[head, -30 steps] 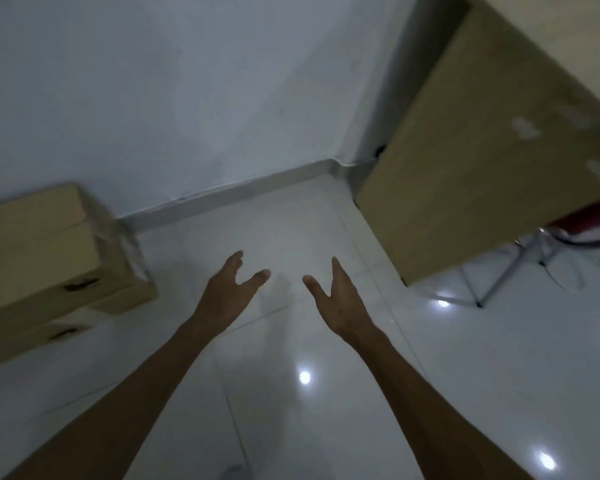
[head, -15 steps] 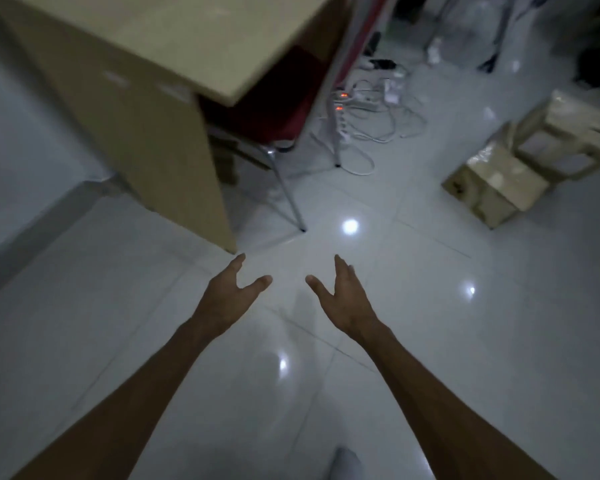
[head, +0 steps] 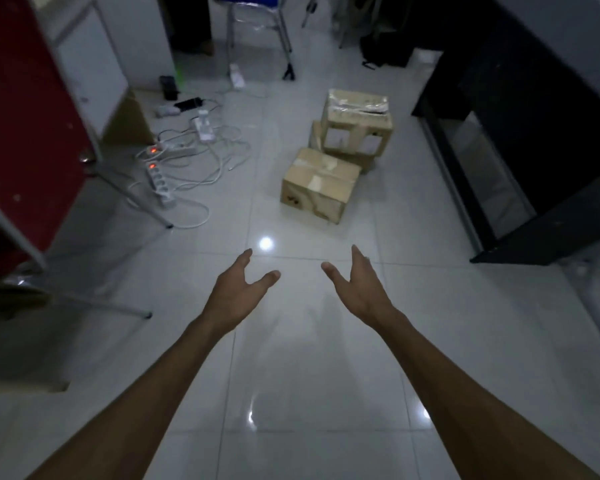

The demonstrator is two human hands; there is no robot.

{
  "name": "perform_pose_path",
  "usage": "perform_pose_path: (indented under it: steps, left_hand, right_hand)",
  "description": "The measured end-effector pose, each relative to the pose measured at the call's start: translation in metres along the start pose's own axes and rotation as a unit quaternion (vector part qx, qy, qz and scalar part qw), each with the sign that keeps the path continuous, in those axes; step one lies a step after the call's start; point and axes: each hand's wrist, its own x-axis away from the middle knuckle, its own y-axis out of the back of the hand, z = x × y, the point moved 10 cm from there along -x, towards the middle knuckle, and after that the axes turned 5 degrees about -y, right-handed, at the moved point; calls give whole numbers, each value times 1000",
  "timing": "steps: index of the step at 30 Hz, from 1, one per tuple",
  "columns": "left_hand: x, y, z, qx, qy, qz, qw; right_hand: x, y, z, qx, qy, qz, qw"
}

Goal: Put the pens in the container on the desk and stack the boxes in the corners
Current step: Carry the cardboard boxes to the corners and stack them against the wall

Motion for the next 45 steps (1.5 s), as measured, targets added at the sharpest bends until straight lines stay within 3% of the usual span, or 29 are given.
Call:
perform_pose_path:
  steps: [10, 24, 36, 41, 45]
  left_hand:
    - [-183, -91, -108, -44, -63, 63, 995]
    - [-449, -148, -112, -85, -27, 97, 991]
    - [-660, -178, -25, -90, 56, 13, 994]
    - [-715, -184, 14, -114, 60, 1, 992]
    - [-760, -197, 58, -122, 67, 12, 990]
  right_hand:
    - [-152, 103, -48, -44, -59, -59, 995]
    - [-411, 103, -80, -94, -116, -28, 988]
    - [-628, 26, -159, -122, -163, 16, 979]
    - [-678, -14, -191, -162, -195, 6, 967]
    - [-715, -48, -204, -209, -170, -12, 963]
